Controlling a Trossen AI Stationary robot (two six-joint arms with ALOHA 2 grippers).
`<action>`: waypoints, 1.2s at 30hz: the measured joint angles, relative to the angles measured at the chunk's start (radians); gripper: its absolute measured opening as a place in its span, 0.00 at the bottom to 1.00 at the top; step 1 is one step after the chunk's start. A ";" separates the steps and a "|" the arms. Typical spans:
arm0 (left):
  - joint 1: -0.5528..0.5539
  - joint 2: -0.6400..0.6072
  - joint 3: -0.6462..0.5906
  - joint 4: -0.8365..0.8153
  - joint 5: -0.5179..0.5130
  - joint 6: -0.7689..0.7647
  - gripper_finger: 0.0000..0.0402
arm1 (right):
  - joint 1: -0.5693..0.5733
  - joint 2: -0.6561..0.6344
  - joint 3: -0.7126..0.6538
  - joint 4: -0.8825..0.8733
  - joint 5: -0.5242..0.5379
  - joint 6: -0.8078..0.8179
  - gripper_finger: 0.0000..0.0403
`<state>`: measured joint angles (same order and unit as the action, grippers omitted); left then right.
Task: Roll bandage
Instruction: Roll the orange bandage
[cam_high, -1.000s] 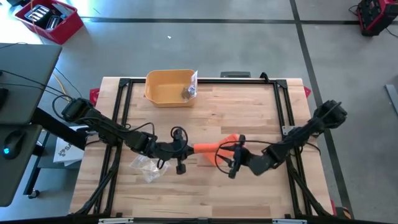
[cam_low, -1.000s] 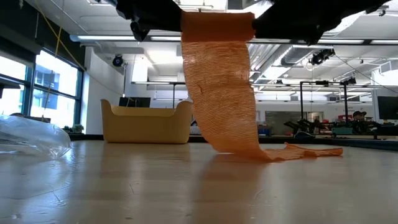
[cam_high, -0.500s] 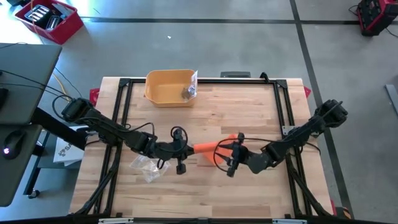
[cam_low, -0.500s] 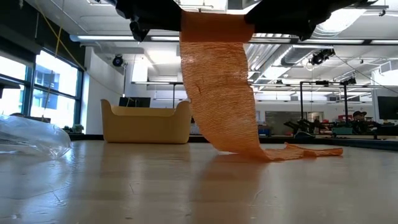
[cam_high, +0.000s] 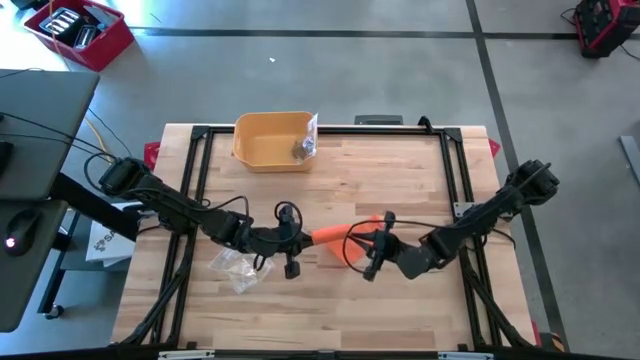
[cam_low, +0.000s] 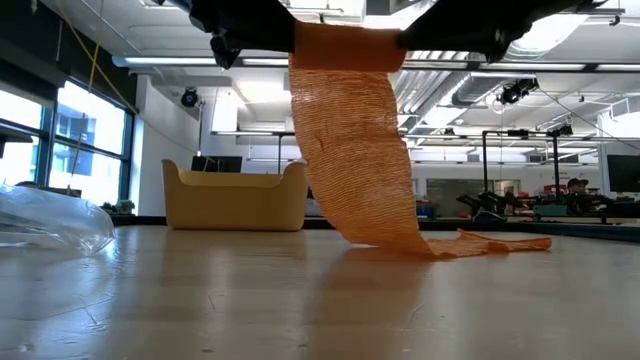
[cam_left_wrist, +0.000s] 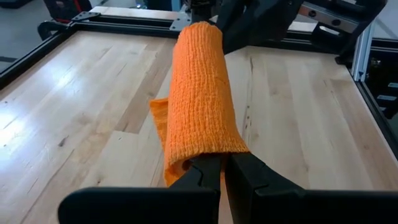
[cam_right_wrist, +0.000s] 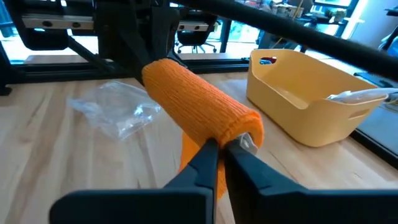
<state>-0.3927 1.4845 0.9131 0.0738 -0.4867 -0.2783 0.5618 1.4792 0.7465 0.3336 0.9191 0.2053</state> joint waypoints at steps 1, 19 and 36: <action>0.000 0.000 0.000 0.000 0.001 0.000 0.00 | 0.005 0.000 0.000 -0.001 0.013 0.000 0.03; -0.001 0.000 0.006 -0.016 0.006 -0.006 0.00 | 0.039 -0.038 0.000 -0.214 -0.027 0.154 0.16; -0.001 0.000 0.006 -0.001 0.032 0.010 0.00 | -0.058 0.182 -0.004 0.094 -0.015 0.092 0.23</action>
<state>-0.3935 1.4845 0.9192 0.0731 -0.4543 -0.2680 0.5037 1.6608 0.7429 0.4271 0.9043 0.2969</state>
